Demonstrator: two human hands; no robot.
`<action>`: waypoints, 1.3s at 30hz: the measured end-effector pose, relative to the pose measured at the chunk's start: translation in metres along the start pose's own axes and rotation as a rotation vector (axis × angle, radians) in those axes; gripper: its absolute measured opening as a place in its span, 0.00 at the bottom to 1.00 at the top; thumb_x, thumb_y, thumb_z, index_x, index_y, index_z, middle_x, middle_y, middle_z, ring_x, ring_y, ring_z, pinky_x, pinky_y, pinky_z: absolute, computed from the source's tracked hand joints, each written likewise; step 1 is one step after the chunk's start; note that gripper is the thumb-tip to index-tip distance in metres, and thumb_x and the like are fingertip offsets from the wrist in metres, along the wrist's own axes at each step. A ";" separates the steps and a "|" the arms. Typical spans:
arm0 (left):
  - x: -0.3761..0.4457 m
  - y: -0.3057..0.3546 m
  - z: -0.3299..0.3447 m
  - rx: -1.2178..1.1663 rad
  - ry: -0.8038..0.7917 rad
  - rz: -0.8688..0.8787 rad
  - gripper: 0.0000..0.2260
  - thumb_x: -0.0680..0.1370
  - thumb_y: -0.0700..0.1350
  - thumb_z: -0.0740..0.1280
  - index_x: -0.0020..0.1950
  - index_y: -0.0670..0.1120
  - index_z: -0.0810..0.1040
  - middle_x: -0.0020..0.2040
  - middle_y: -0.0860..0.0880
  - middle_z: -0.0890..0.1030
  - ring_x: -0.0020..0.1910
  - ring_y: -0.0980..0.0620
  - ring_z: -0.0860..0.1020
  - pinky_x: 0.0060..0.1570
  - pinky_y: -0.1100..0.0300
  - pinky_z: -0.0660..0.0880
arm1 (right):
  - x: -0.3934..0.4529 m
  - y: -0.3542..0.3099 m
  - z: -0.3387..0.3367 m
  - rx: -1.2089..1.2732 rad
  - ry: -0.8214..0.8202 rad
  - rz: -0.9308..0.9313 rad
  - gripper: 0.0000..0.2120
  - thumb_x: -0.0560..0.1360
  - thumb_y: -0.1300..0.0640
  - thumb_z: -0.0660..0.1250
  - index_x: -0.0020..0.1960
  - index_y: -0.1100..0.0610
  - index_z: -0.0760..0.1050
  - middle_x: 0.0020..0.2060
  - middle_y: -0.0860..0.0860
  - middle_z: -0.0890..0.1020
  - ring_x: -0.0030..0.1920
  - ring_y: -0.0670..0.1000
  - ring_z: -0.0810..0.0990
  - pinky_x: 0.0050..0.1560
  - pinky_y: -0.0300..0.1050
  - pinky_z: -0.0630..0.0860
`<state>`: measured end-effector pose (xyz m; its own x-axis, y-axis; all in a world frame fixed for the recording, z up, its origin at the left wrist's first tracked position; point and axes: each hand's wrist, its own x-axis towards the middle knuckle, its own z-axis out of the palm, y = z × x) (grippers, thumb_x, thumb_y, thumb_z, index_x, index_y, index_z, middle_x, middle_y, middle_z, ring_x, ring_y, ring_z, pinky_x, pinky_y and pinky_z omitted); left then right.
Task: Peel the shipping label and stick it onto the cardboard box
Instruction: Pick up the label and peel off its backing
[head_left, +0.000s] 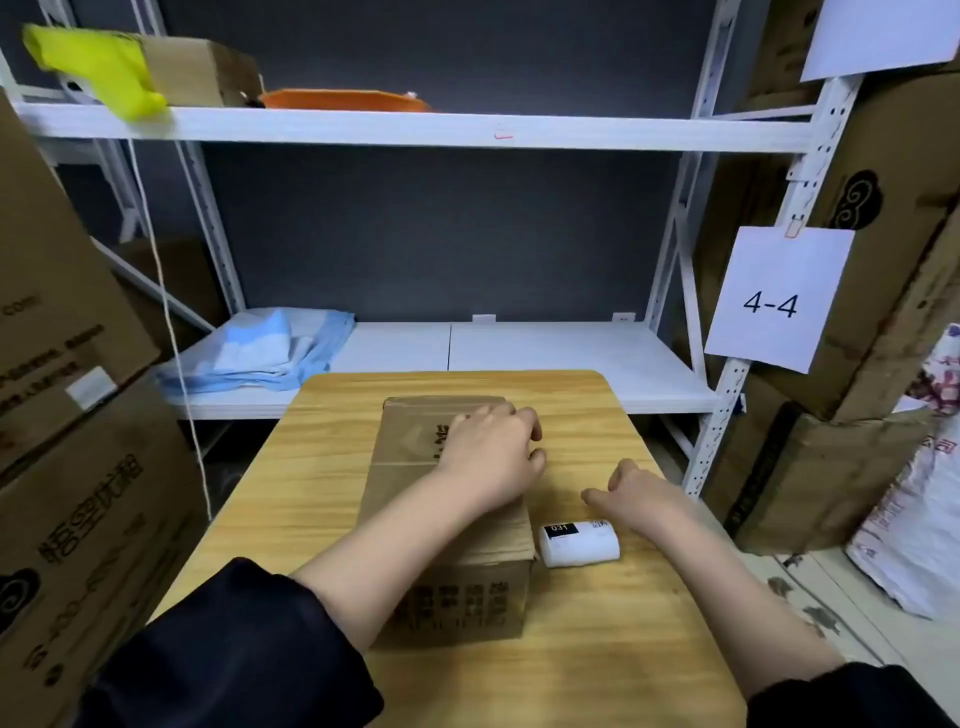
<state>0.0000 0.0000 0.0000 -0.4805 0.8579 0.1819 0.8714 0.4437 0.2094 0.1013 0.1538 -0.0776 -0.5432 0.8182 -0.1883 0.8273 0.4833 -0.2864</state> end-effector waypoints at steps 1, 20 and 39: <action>0.000 0.003 0.001 0.021 -0.012 0.005 0.15 0.78 0.51 0.59 0.63 0.49 0.73 0.65 0.46 0.74 0.68 0.45 0.69 0.64 0.50 0.64 | -0.003 0.002 0.000 0.004 -0.014 0.014 0.26 0.71 0.38 0.61 0.60 0.55 0.68 0.54 0.51 0.78 0.56 0.55 0.77 0.48 0.48 0.71; 0.015 0.025 0.016 -0.172 0.008 0.123 0.12 0.77 0.45 0.62 0.60 0.49 0.75 0.60 0.46 0.78 0.59 0.46 0.76 0.59 0.54 0.70 | -0.018 0.000 -0.017 0.991 0.079 -0.294 0.06 0.74 0.64 0.67 0.50 0.56 0.77 0.38 0.52 0.78 0.43 0.50 0.75 0.37 0.31 0.70; 0.037 -0.010 -0.008 -1.264 0.127 -0.146 0.10 0.79 0.42 0.64 0.56 0.41 0.79 0.52 0.43 0.83 0.47 0.50 0.80 0.51 0.56 0.74 | -0.039 -0.050 -0.058 1.279 0.134 -0.597 0.26 0.76 0.69 0.61 0.71 0.52 0.67 0.63 0.49 0.74 0.38 0.37 0.82 0.34 0.32 0.76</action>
<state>-0.0279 0.0253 0.0124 -0.6300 0.7609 0.1557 0.1438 -0.0827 0.9861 0.0893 0.1162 -0.0016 -0.6828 0.6519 0.3299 -0.2555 0.2099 -0.9437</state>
